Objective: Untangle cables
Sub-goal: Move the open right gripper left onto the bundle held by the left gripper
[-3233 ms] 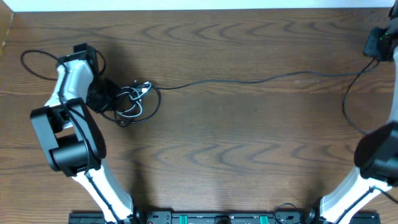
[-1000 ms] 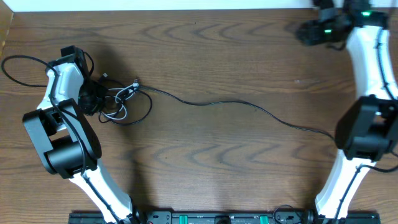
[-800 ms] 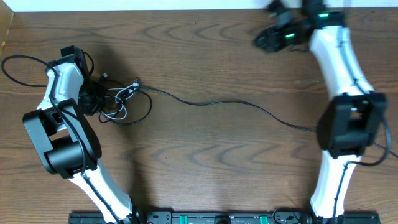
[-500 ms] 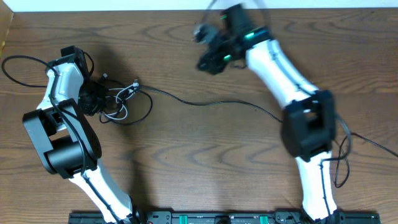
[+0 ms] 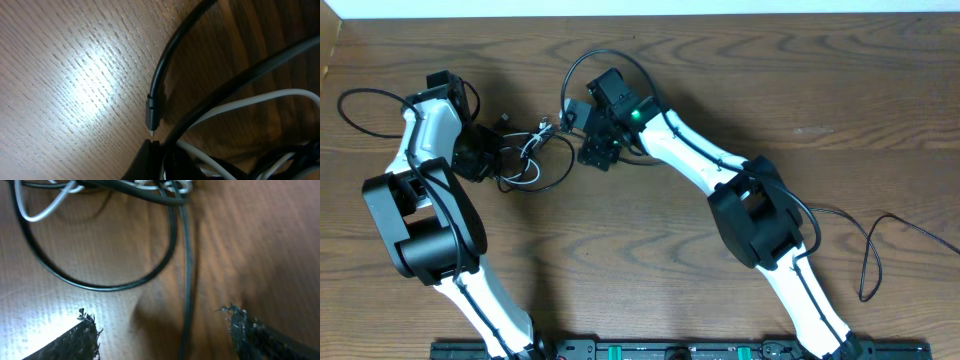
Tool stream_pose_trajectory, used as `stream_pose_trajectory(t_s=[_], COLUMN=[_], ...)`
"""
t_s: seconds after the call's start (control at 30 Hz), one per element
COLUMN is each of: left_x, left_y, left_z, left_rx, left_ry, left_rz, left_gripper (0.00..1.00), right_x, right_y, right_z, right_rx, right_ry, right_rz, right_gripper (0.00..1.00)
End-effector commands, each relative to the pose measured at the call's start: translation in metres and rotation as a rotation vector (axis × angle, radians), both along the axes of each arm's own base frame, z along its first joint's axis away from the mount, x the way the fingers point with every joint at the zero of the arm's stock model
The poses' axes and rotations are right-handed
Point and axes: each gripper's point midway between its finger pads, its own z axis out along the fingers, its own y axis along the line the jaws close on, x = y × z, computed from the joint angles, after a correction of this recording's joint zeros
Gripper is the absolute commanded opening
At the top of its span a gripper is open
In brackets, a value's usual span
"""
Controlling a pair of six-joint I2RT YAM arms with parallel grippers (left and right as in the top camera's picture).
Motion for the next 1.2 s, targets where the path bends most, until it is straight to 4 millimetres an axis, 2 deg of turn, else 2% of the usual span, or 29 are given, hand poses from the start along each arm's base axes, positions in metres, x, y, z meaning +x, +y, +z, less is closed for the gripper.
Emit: stream_pose_trajectory(t_s=[0.0, 0.2, 0.47, 0.53, 0.6, 0.63, 0.67, 0.73, 0.87, 0.9, 1.03, 1.17], left_x=[-0.003, -0.002, -0.002, -0.002, -0.002, -0.002, -0.002, -0.002, -0.002, -0.002, -0.002, -0.002], left_y=[-0.002, -0.002, -0.002, -0.002, -0.002, -0.002, -0.002, -0.002, -0.002, -0.002, -0.002, -0.002], left_z=[-0.006, -0.006, -0.006, -0.006, -0.006, -0.006, -0.006, -0.006, -0.006, -0.006, -0.006, -0.006], left_rx=[-0.012, -0.011, -0.011, -0.011, -0.011, -0.011, -0.011, -0.011, -0.011, -0.011, -0.011, -0.011], left_ry=[0.016, 0.015, 0.013, 0.013, 0.013, 0.013, 0.013, 0.013, 0.013, 0.013, 0.012, 0.012], left_rz=[0.015, 0.016, 0.015, 0.016, 0.015, 0.015, 0.015, 0.015, 0.015, 0.015, 0.015, 0.015], left_gripper=[0.08, 0.08, 0.08, 0.08, 0.08, 0.08, 0.08, 0.08, 0.08, 0.08, 0.08, 0.08], right_x=[-0.007, -0.006, -0.013, -0.015, -0.015, -0.015, -0.015, -0.014, -0.005, 0.003, 0.017, 0.023], right_y=[0.006, 0.005, 0.000, -0.002, -0.002, -0.002, -0.002, -0.001, -0.007, -0.012, -0.021, -0.037], right_z=[-0.007, -0.023, -0.081, -0.092, -0.095, -0.095, -0.094, -0.093, -0.088, -0.072, -0.038, -0.014], right_rx=[-0.012, -0.021, -0.073, -0.084, -0.087, -0.087, -0.085, -0.081, -0.084, -0.067, -0.033, -0.032], right_ry=[0.003, 0.017, 0.082, 0.094, 0.097, 0.096, 0.094, 0.090, 0.106, 0.105, 0.098, 0.101], right_rz=[0.015, 0.007, 0.004, 0.005, 0.004, 0.004, 0.004, 0.003, -0.080, -0.116, -0.172, -0.201], right_gripper=[0.84, 0.81, 0.78, 0.70, 0.38, 0.21, 0.12, 0.01, 0.01, 0.01, 0.01, 0.01])
